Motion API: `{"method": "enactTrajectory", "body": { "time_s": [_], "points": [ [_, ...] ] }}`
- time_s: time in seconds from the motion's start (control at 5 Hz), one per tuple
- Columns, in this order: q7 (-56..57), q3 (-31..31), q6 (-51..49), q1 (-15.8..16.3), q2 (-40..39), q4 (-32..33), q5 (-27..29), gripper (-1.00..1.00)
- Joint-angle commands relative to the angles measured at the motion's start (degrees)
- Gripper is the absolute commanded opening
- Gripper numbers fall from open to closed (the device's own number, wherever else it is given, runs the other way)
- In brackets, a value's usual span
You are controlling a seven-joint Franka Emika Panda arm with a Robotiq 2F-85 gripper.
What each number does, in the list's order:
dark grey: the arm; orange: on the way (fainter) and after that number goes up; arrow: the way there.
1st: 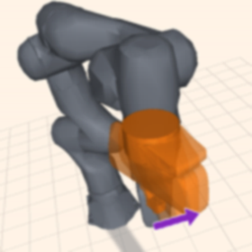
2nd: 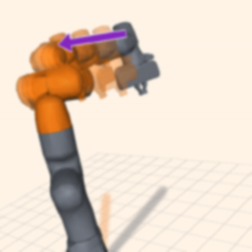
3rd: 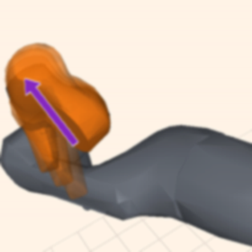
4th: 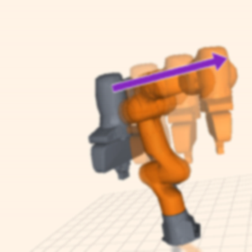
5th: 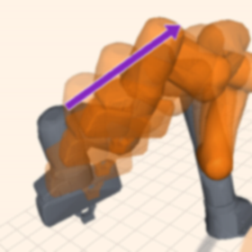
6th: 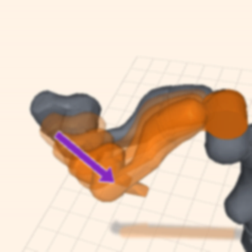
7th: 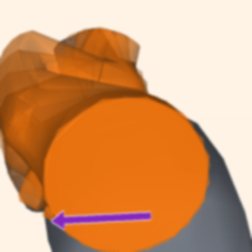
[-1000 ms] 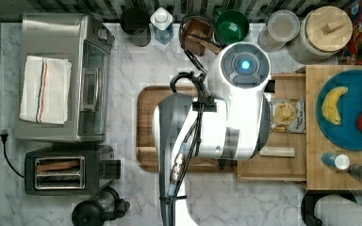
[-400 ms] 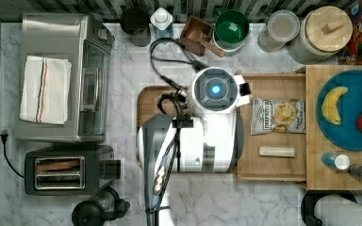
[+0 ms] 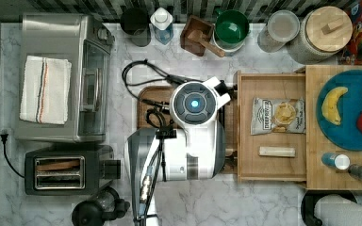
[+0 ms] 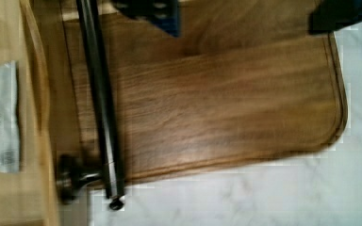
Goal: Close the drawer.
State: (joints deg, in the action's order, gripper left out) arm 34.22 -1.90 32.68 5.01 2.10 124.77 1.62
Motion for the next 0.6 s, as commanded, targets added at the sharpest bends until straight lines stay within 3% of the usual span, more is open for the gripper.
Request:
{"method": "enactTrajectory", "body": {
  "time_s": [0.2, 0.6],
  "points": [
    [7.1, 0.6, 10.1, 0.5, -2.8, 5.9, 3.2, -1.00],
    [0.6, 1.1, 15.4, 0.7, -7.3, 6.4, -0.4, -1.00]
  ]
}}
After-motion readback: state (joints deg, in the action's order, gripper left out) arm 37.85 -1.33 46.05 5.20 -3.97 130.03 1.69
